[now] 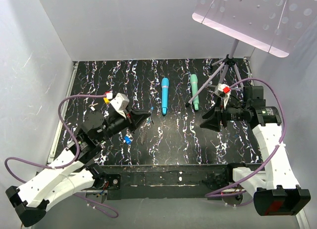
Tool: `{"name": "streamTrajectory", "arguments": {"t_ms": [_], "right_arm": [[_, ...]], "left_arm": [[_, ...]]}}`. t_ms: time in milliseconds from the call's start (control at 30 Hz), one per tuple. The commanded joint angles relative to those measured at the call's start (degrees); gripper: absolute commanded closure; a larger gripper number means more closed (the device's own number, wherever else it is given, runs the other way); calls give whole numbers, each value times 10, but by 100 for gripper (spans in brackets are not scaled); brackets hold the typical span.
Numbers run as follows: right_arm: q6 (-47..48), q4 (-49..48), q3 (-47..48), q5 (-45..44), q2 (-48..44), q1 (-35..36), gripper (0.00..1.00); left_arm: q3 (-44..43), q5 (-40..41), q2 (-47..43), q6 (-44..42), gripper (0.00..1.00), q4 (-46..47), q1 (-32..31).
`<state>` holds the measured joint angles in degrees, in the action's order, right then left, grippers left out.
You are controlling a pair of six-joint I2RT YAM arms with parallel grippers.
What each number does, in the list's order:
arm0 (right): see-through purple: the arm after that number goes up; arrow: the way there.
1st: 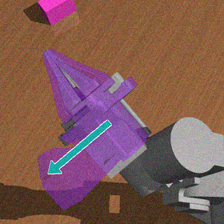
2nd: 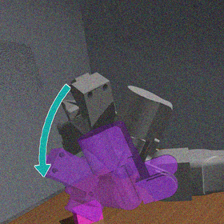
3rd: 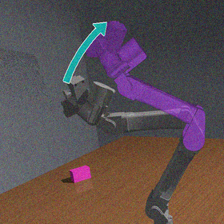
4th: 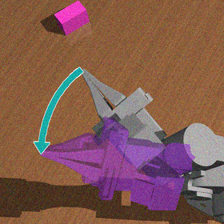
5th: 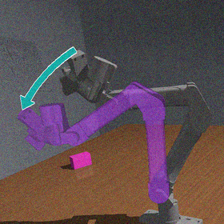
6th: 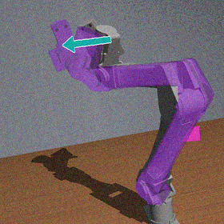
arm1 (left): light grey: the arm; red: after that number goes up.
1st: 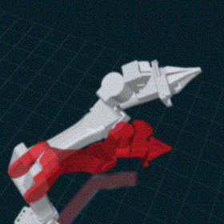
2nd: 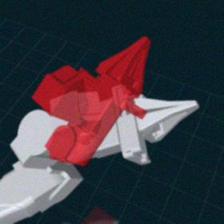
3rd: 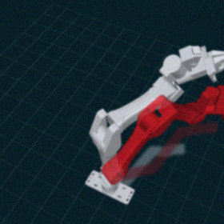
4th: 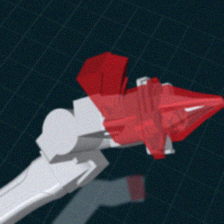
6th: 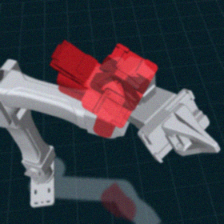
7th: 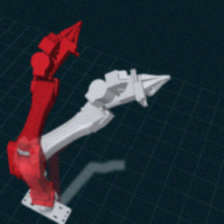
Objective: Put the keys on the keyring
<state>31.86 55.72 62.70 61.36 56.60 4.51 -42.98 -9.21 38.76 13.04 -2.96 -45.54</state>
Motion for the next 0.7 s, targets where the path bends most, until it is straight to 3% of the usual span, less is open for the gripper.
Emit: {"name": "streamTrajectory", "arguments": {"t_ms": [0, 300, 667], "right_arm": [[0, -31, -9, 28, -18, -25, 38], [-6, -40, -18, 28, -25, -56, 38], [-11, -49, -19, 33, -37, -124, 38]], "left_arm": [[-31, -41, 14, 8, 100, 8, 3], [-31, -119, 77, 61, 100, 79, 3], [-101, -228, 294, 163, 100, 192, -4]]}}
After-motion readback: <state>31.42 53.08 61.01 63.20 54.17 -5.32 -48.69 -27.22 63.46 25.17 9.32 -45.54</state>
